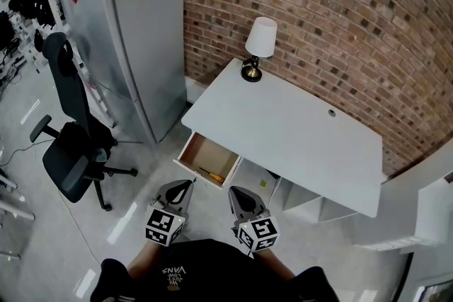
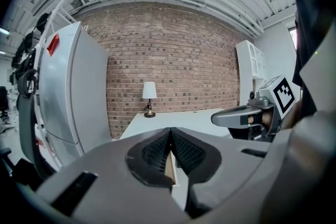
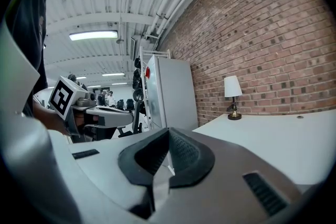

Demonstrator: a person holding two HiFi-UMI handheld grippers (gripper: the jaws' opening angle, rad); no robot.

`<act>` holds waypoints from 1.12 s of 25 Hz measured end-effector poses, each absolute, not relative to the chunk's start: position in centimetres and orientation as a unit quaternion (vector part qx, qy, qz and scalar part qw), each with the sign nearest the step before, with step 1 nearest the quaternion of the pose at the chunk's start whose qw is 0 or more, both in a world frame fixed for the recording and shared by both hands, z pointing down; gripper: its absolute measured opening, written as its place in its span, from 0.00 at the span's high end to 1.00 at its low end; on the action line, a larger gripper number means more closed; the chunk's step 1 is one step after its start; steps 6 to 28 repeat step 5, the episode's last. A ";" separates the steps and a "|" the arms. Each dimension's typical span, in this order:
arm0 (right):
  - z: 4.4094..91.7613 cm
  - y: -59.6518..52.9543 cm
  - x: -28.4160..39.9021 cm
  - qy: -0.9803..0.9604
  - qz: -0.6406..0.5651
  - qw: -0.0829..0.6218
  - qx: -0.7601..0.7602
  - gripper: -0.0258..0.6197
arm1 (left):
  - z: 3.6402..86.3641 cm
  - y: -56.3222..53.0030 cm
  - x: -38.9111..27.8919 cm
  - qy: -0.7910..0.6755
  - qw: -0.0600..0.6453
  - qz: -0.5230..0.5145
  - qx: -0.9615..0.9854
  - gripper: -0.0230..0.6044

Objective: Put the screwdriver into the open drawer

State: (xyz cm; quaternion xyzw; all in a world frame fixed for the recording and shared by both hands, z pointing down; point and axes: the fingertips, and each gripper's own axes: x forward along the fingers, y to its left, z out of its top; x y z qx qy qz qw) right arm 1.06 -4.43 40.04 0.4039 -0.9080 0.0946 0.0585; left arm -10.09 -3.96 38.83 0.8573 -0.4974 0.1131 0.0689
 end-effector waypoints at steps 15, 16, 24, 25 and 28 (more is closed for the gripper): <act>40.0 -5.0 1.1 -0.909 0.089 0.060 0.403 0.97 | 38.9 -4.4 -9.9 -0.499 0.065 0.113 0.857 0.95; 40.0 -5.0 1.1 -0.909 0.089 0.060 0.403 0.97 | 38.9 -4.4 -9.9 -0.499 0.065 0.113 0.857 0.95; 40.0 -5.0 1.1 -0.909 0.089 0.060 0.403 0.97 | 38.9 -4.4 -9.9 -0.499 0.065 0.113 0.857 0.95; 40.0 -5.0 1.1 -0.909 0.089 0.060 0.403 0.97 | 38.9 -4.4 -9.9 -0.499 0.065 0.113 0.857 0.95; 40.0 -5.0 1.1 -0.909 0.089 0.060 0.403 0.97 | 38.9 -4.4 -9.9 -0.499 0.065 0.113 0.857 0.95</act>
